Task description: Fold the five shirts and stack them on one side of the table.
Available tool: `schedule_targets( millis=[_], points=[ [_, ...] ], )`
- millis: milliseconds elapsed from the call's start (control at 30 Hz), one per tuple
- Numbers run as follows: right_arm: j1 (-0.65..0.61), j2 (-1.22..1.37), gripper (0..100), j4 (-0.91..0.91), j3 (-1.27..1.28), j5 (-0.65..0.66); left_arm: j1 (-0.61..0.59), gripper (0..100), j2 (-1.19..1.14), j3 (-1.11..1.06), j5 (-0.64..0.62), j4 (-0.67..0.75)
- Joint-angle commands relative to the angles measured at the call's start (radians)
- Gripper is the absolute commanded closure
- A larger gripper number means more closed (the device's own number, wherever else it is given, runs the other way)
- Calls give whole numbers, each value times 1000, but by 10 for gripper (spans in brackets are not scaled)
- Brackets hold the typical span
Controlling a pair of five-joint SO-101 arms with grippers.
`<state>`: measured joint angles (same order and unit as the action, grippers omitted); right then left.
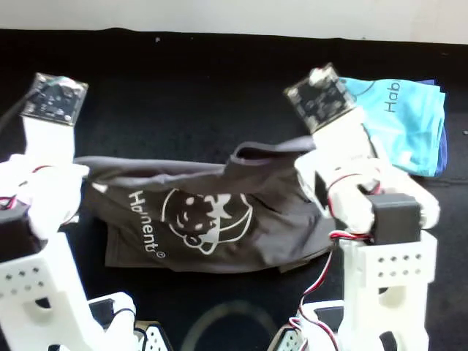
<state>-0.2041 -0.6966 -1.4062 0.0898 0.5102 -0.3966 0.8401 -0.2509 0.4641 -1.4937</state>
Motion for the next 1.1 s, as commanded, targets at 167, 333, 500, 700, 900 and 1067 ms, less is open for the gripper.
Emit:
schedule_targets(
  millis=[167,333,500,700,900,1067],
  points=[
    [12,96,993,13,-414,-9,-5,991,-18,114,-184,-5],
    [12,117,993,-1,-412,-6,38,991,-228,107,-293,-51],
    [10,105,993,-13,-219,-5,77,991,-509,110,-290,-135],
    [10,1,993,33,18,-5,157,991,-723,84,-287,-157],
    [10,-150,993,142,325,-5,278,983,-814,50,-239,-160],
    [12,-222,993,177,433,-5,248,852,-805,160,-133,-184]
  ],
)
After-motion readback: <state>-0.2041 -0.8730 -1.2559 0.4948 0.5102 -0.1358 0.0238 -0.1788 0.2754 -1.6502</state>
